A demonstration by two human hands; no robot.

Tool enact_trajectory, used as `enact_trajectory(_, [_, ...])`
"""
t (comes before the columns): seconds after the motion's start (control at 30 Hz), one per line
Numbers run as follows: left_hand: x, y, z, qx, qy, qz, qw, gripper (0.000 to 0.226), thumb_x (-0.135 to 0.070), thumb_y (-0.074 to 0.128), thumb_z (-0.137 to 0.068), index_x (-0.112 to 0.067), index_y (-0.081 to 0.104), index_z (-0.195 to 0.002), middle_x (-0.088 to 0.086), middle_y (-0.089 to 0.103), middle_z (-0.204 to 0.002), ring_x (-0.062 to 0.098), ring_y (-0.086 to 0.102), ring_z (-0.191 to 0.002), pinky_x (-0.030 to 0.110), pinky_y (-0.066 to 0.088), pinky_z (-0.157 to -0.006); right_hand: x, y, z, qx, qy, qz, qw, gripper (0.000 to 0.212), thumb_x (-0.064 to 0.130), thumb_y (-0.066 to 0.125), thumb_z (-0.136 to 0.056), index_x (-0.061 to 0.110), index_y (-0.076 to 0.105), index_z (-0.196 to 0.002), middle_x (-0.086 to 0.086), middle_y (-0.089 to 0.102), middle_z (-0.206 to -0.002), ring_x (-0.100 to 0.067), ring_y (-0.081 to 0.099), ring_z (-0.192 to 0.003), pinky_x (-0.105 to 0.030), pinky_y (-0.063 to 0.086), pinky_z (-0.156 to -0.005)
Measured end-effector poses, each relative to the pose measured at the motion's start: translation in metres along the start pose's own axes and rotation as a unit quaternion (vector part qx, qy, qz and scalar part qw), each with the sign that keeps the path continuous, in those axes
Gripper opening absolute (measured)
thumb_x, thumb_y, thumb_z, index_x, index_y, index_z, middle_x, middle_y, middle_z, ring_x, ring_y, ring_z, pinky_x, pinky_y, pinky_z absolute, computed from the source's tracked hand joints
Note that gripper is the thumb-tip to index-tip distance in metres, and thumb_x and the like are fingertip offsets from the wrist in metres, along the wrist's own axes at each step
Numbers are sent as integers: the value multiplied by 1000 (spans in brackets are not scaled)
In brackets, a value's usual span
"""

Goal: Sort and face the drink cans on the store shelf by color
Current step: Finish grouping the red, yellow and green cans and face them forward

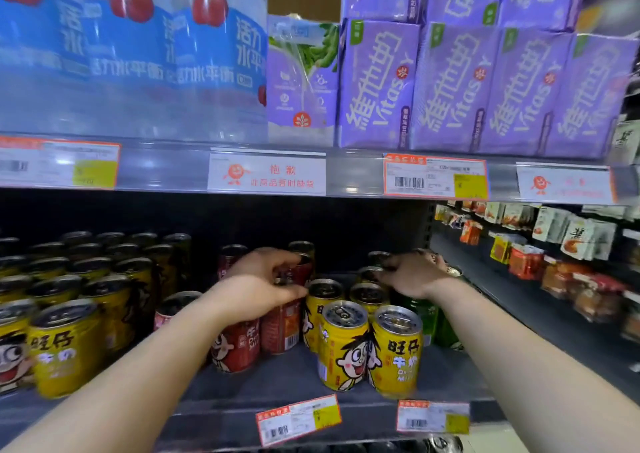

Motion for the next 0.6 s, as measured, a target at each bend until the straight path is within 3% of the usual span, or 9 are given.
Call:
enact_trajectory(0.1, [6,2,0,17,-7,27,999,58,-45,79,-67,-33,59,-121,-11,59,-124,6,59,-109,31,47,-99,11,-4,7,-83,-36,-21,996,55,59,46,-89,30,48,-135,1,47,-144,-24,42,-132,-34,30,-110])
enact_trajectory(0.23, [3,-2,3,27,12,55,998,54,-32,79,-73,-28,59,-123,-11,60,-120,4,58,-107,18,43,-93,50,-5,29,-95,-139,-133,977,41,48,60,-86,34,56,-125,11,56,-129,-7,56,-104,-19,40,-85])
enact_trajectory(0.37, [9,-14,12,32,32,50,998,50,-30,79,-74,-29,60,-120,-16,60,-113,-3,57,-100,0,38,-79,70,-6,44,-124,-180,-143,965,37,41,68,-82,33,60,-117,10,58,-122,-4,54,-103,-14,39,-81])
enact_trajectory(0.5, [23,-36,18,16,27,48,998,48,-32,79,-73,-32,61,-117,-18,60,-111,1,57,-105,11,41,-86,83,-1,55,-128,-188,-142,963,37,37,72,-79,32,62,-114,8,62,-115,-4,56,-103,-16,43,-85])
enact_trajectory(0.6, [30,-49,23,50,27,24,998,50,-35,78,-73,-33,59,-119,-22,54,-112,-1,54,-105,5,39,-78,99,8,64,-121,-203,-116,965,37,35,71,-81,29,62,-117,10,63,-115,-2,56,-103,-12,41,-81])
Point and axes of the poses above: each hand's wrist, its own z-axis away from the middle knuckle, its own y-axis out of the palm, x = y × z, the point moved 7 cm from there along -z, towards the middle knuckle
